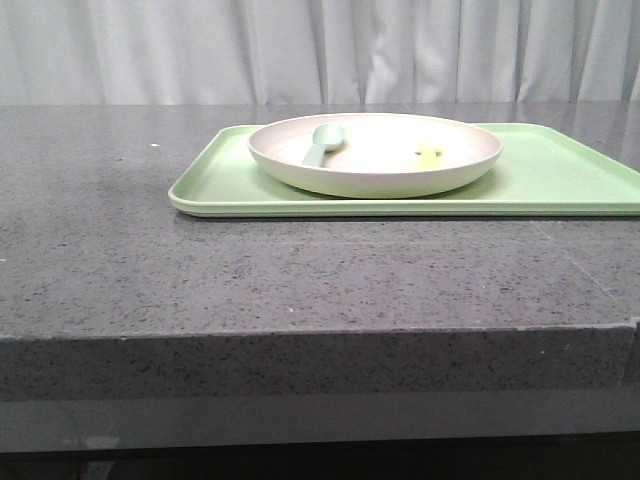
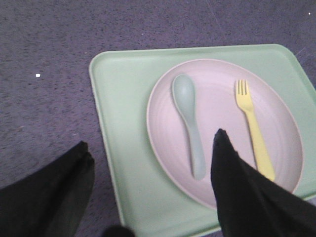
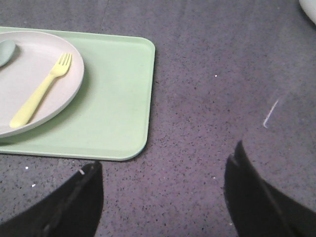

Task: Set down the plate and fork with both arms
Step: 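Move the right gripper above the yellow fork on the plate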

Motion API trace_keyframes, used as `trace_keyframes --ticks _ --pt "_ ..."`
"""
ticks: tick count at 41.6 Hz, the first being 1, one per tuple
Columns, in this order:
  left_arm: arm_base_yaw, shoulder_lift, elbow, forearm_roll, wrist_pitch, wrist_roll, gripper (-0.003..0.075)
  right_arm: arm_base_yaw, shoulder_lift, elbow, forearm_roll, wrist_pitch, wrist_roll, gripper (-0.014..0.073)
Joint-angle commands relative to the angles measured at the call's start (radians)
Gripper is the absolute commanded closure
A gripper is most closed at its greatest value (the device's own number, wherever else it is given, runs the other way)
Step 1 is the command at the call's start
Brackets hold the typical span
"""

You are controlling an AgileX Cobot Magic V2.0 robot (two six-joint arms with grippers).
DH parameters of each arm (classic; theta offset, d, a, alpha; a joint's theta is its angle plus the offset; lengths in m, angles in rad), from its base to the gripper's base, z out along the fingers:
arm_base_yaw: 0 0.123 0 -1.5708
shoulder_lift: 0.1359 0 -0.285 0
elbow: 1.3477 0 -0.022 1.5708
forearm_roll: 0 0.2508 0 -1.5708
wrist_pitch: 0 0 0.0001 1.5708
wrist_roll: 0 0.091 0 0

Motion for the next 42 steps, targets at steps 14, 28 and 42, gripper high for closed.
trace_keyframes --ticks 14,28,42 --pt "-0.007 -0.428 0.285 0.225 0.046 0.002 0.0226 0.035 0.013 -0.111 0.087 0.119 -0.039 0.0064" --pt "-0.007 -0.642 0.375 0.234 0.137 0.002 0.0227 0.162 0.109 -0.290 0.146 0.309 -0.103 0.0065" --pt "-0.007 -0.688 0.375 0.230 0.142 0.002 0.0227 0.267 0.354 -0.506 0.146 0.432 -0.097 0.0065"
